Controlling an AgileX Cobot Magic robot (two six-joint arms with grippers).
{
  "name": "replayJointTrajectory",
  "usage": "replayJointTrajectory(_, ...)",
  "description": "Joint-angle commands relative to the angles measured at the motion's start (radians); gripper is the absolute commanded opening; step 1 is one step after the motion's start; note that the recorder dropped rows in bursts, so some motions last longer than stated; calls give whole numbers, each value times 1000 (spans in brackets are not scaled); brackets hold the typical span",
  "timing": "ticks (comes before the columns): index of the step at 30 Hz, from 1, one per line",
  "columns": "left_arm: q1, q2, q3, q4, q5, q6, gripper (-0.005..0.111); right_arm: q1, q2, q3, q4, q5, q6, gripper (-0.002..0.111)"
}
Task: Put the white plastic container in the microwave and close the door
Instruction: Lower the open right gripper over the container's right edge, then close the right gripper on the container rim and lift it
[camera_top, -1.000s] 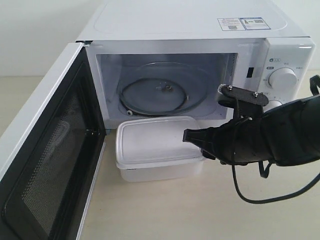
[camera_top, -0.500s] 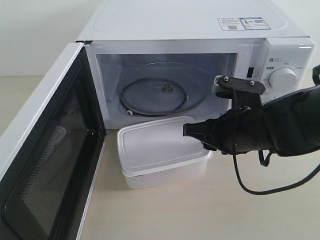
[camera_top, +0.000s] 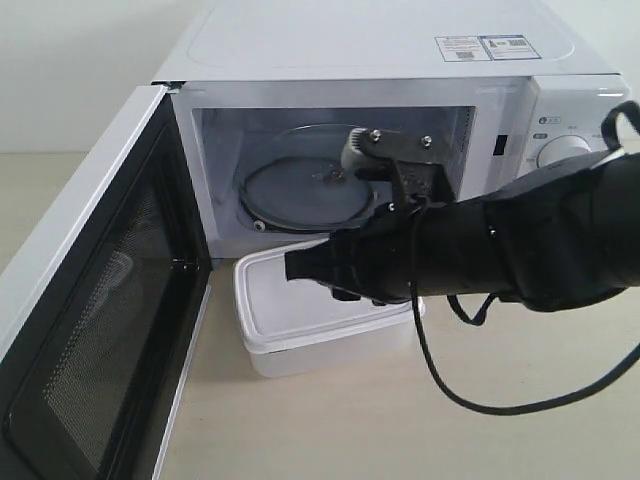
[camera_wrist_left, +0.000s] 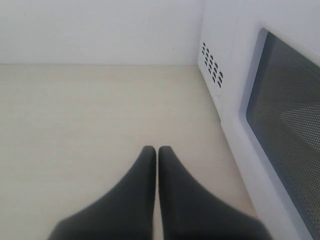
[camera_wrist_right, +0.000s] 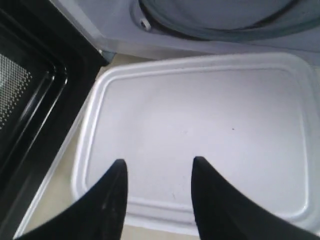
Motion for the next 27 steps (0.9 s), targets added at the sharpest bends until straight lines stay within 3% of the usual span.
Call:
replayJointTrajectory(1,3,-2,3,-2,0,-1,4,29,50,-9,-12,-39,-60,40)
replayJointTrajectory(27,3,-2,3,-2,0,-1,4,38,67,65,-27,-60,-202,40)
